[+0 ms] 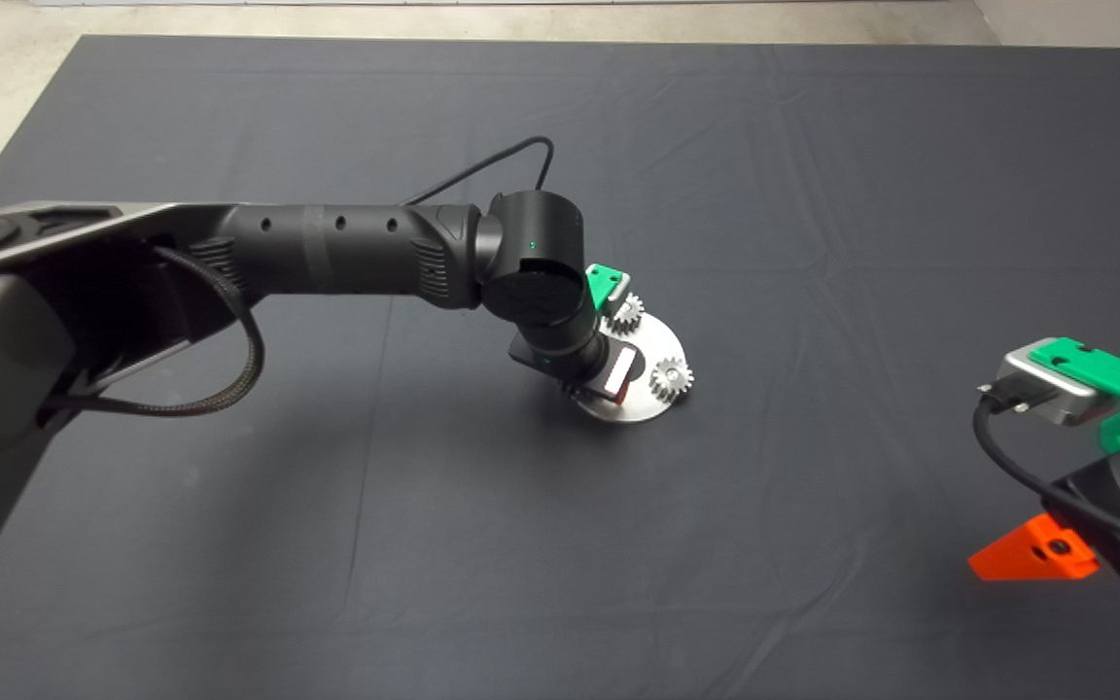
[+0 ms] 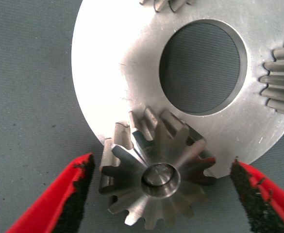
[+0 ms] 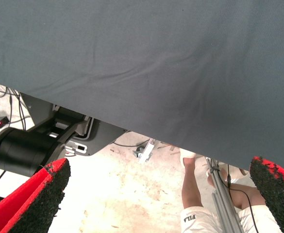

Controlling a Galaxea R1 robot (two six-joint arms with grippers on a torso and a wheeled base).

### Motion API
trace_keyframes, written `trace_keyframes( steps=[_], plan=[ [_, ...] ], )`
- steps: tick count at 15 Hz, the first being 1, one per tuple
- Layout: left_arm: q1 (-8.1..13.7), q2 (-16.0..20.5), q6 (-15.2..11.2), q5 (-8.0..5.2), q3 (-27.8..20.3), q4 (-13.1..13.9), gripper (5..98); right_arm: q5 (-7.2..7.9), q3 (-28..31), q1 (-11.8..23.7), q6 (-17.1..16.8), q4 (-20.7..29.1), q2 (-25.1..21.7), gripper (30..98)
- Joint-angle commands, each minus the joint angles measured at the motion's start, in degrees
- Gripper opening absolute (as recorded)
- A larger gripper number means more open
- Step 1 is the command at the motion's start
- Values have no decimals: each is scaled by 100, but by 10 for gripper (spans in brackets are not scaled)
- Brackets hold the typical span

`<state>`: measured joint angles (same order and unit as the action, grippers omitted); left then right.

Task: Remove an incorrectly installed larger gear and replace it with the correct smaller gear

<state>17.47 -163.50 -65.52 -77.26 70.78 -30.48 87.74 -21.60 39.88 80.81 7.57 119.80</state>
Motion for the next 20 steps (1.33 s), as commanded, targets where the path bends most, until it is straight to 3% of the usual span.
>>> trace_keyframes(
  steps=[1, 8, 17, 20],
  plan=[
    [82, 15, -22, 1, -136, -90, 704, 683, 8, 117, -22, 192, -21, 976],
    [82, -12, -23, 10, -268, -90, 604, 683, 8, 117, -22, 192, -21, 976],
    [87, -47, -93, -8, -145, -90, 604, 683, 8, 117, -26, 192, -4, 976],
    [90, -64, -93, -17, -127, -90, 558, 679, 8, 117, -22, 192, -13, 976]
  ],
)
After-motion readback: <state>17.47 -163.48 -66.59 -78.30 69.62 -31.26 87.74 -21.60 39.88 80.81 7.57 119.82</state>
